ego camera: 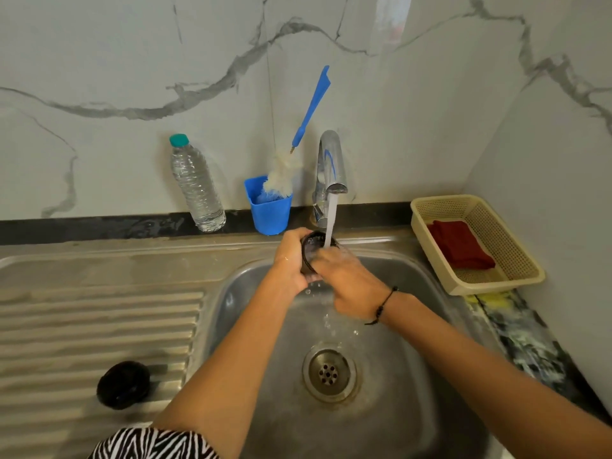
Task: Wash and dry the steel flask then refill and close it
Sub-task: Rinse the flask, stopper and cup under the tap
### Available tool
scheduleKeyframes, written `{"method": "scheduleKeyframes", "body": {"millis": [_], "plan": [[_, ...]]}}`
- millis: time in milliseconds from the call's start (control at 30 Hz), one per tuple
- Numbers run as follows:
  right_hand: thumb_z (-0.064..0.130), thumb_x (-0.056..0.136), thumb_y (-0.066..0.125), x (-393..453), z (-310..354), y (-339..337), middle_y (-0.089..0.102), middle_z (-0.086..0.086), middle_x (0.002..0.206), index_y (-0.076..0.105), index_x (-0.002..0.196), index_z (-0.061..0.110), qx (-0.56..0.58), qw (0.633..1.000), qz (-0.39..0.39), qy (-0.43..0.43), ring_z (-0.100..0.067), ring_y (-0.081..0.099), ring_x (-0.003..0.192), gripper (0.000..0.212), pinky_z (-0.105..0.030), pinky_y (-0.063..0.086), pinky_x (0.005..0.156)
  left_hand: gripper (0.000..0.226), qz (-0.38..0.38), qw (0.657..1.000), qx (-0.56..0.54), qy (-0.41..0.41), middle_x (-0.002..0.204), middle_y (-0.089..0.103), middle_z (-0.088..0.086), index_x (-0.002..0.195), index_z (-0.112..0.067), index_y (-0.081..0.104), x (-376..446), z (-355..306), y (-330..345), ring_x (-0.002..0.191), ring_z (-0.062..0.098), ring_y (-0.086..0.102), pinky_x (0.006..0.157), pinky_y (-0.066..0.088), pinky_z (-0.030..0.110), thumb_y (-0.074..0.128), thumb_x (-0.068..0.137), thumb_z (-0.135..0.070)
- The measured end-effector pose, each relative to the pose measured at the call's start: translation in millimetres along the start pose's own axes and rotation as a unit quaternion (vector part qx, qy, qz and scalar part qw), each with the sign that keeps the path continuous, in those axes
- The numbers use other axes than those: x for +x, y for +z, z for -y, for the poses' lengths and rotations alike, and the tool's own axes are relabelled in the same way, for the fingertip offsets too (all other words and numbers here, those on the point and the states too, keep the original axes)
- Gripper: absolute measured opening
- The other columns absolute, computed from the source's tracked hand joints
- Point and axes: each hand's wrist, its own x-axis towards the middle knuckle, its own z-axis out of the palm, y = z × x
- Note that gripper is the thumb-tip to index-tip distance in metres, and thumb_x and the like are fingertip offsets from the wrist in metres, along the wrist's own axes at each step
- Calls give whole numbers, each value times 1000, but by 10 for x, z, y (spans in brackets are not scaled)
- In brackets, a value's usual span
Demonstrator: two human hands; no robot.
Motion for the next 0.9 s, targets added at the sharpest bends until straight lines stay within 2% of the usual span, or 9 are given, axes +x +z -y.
{"method": "scheduleKeyframes", "body": {"millis": [133, 300, 433, 533, 633, 700, 767, 833, 900], "plan": [[0, 78, 51, 4, -118, -97, 47, -3, 127, 44, 130, 14, -137, 989, 41, -22, -17, 38, 125, 55, -47, -5, 115, 32, 8, 1000, -4, -13, 71, 69, 7, 80, -11, 67, 10, 62, 26, 76, 23, 62, 65, 48, 37, 42, 92, -29], [-5, 68, 56, -14, -24, 30, 48, -9, 123, 49, 125, 6, 55, 998, 8, -20, -22, 43, 118, 58, -44, 27, 110, 30, 1, 999, -3, -36, 72, 66, 6, 79, -12, 67, 42, 56, 15, 74, 21, 61, 63, 48, 33, 46, 88, -31], [3, 72, 58, -87, -171, -56, 47, -3, 130, 47, 127, 14, -104, 989, 82, -68, -17, 37, 127, 57, -46, 6, 116, 28, 5, 999, 20, -36, 84, 68, 11, 88, -11, 66, 2, 86, -13, 85, 26, 62, 69, 49, 39, 44, 90, -28], [3, 74, 61, 13, -206, -148, 57, -5, 113, 57, 115, 13, -212, 971, 18, -114, -20, 54, 114, 43, -51, -6, 112, 30, 4, 998, 58, -27, 89, 67, 12, 93, -12, 66, -25, 0, 46, 88, 27, 61, 66, 48, 41, 42, 93, -30], [5, 65, 68, 61, -198, -105, 61, -5, 108, 61, 111, 12, -248, 964, -36, -84, -22, 61, 104, 47, -54, 2, 109, 28, -1, 996, 83, -13, 83, 66, 9, 92, -13, 65, -48, -113, 104, 84, 24, 61, 67, 48, 40, 41, 94, -29], [2, 71, 61, 52, -103, -42, 50, -6, 128, 48, 130, 10, -200, 978, -51, -11, -21, 51, 119, 61, -53, -3, 109, 26, -19, 997, 79, 5, 80, 66, 8, 92, -13, 64, -15, -144, 131, 82, 23, 61, 65, 49, 38, 43, 93, -28], [0, 74, 54, 29, 48, 59, 41, -6, 136, 42, 133, 9, -100, 992, -53, 62, -20, 39, 128, 61, -49, -8, 112, 19, -44, 997, 60, 29, 74, 62, 7, 89, -13, 61, 11, -144, 143, 76, 21, 58, 59, 46, 33, 47, 90, -26], [-5, 70, 53, 3, 159, 115, 44, -7, 131, 44, 128, 8, 74, 990, -57, 107, -21, 37, 128, 60, -46, 6, 118, 14, -66, 994, 57, 59, 69, 59, 7, 82, -12, 59, 36, -125, 153, 69, 20, 56, 55, 43, 30, 51, 89, -21], [-8, 66, 50, 3, 161, 66, 50, -6, 121, 51, 121, 9, 239, 961, -49, 132, -21, 41, 121, 58, -44, 24, 113, 15, -82, 992, 55, 82, 67, 58, 6, 77, -12, 58, 30, -76, 159, 65, 19, 56, 55, 44, 30, 52, 89, -18]]}}
